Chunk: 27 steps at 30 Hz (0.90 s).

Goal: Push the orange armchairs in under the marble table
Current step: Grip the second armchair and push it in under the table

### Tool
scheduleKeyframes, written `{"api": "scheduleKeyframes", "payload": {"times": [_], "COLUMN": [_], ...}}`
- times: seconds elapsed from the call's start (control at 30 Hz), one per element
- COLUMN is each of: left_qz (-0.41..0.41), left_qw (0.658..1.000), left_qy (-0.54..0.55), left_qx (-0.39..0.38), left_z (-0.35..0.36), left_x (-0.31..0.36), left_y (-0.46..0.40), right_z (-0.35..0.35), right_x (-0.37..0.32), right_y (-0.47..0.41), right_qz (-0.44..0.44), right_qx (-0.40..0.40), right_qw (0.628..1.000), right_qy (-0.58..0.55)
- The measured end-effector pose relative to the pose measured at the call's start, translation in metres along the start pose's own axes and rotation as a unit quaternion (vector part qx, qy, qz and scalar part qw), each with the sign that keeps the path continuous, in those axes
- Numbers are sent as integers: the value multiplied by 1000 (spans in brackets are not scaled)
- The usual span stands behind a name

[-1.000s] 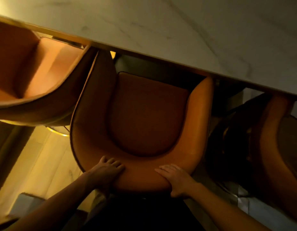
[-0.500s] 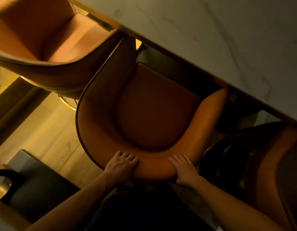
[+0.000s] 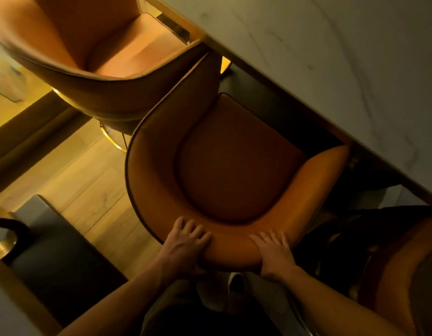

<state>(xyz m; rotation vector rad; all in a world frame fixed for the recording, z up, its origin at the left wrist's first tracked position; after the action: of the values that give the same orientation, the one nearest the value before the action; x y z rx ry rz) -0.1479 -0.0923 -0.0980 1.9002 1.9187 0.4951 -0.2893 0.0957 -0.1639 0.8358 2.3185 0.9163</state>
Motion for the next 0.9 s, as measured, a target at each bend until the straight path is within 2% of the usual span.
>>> {"api": "scheduleKeyframes", "payload": {"times": [0.23,0.43,0.6,0.9], "left_qz": [-63,-46,-35,-5], "left_qw": [998,995,997,1000], "left_qy": [-3,-23,-1,11], "left_qx": [-24,-85,-72,-28], "left_z": [-6,-11,-16,1], "left_x": [26,28,24,17], "left_y": [-14,-19,-16,-15], "right_z": [4,8,2,-1], "right_x": [7,3,2,-3], "right_y": [-14,-23,-22,-20], "right_qz": [-106,-197,-208,-190], "right_qx": [9,-13,-3,-4], "right_qw": [994,976,978,982], "right_qy": [29,88,23,-16]}}
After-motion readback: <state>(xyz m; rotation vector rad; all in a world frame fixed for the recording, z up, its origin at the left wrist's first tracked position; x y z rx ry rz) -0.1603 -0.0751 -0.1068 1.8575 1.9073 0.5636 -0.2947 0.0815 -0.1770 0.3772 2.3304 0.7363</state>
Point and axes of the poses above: each hand's wrist, its own y-axis away from the middle knuckle, its own z-axis out of the palm, x = y × z, the point moved 7 cm from there along -y, towards the middle knuckle, and after that the axes turned 11 degrees about -y, right-handed, at the moved point
